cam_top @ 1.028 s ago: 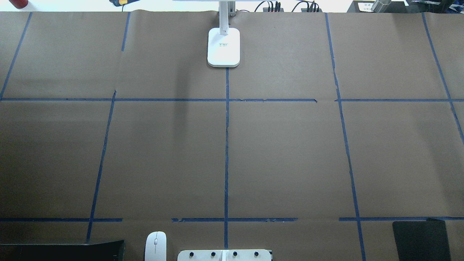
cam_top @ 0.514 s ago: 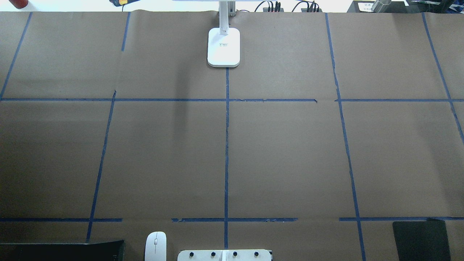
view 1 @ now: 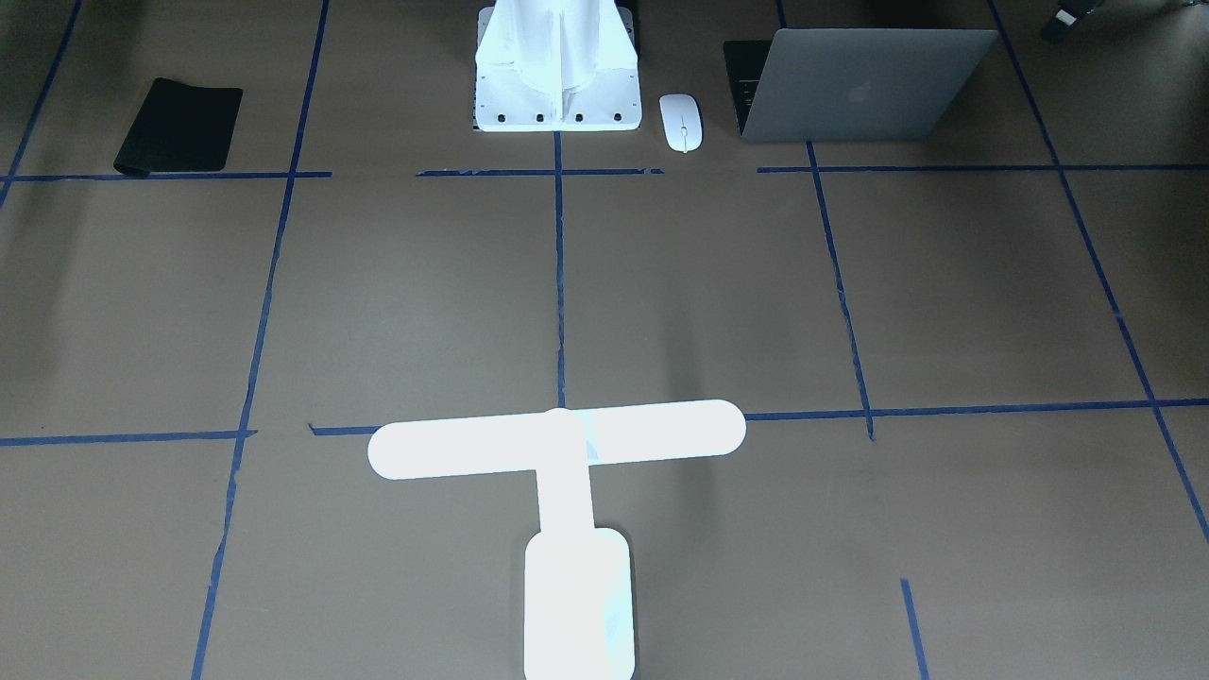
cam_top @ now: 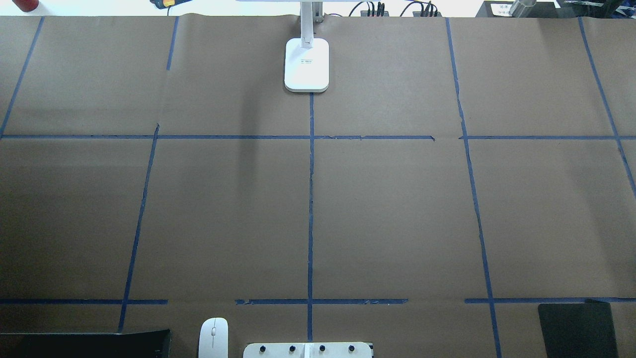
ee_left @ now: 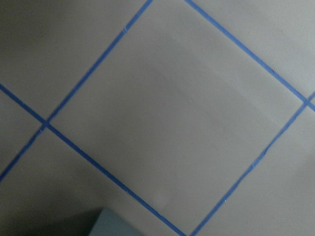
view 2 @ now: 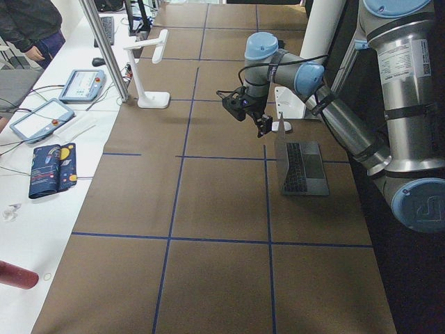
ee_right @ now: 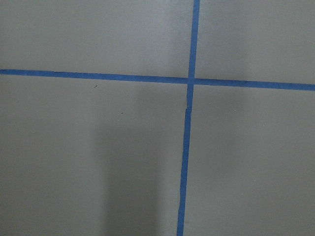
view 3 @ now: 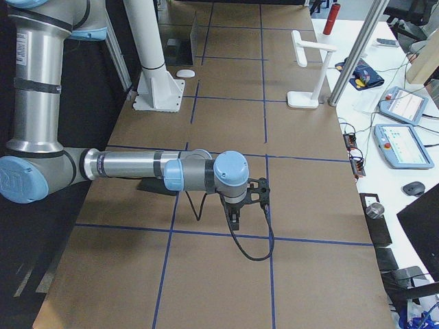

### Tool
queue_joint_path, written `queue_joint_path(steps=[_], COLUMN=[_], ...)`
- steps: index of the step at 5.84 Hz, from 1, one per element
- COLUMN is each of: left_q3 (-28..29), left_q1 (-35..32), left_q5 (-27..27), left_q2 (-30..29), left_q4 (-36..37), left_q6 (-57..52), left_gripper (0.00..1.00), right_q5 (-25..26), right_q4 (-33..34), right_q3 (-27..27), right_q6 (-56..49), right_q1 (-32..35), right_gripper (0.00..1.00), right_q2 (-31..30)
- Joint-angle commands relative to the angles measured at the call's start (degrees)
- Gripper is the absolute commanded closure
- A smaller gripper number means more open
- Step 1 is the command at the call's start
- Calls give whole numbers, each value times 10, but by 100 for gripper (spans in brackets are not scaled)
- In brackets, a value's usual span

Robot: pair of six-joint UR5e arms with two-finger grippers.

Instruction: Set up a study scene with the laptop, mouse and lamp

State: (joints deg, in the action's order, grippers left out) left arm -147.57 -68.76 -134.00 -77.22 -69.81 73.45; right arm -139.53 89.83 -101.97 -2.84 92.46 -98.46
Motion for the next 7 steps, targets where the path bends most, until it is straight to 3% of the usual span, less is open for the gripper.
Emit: queue_joint_path(steps=[1, 3, 5, 7], left_q3=[-9, -30, -47, -55], left_q1=[47, 148, 337, 452], left_q5=[42, 112, 240, 296], left_q2=[-2, -3, -3, 0], left_q4=[-16, -44, -44, -38], left_q6=[100, 253, 454, 587], left_gripper=[0, 0, 0, 0], right_q5=[0, 0, 0, 0], right_q4=[-1, -1, -1, -1], right_q3=[1, 2, 1, 0], right_q6=[-1, -1, -1, 0], right_q1=[0, 0, 1, 1], right_gripper=[0, 0, 0, 0], right_q2=[2, 3, 3, 3])
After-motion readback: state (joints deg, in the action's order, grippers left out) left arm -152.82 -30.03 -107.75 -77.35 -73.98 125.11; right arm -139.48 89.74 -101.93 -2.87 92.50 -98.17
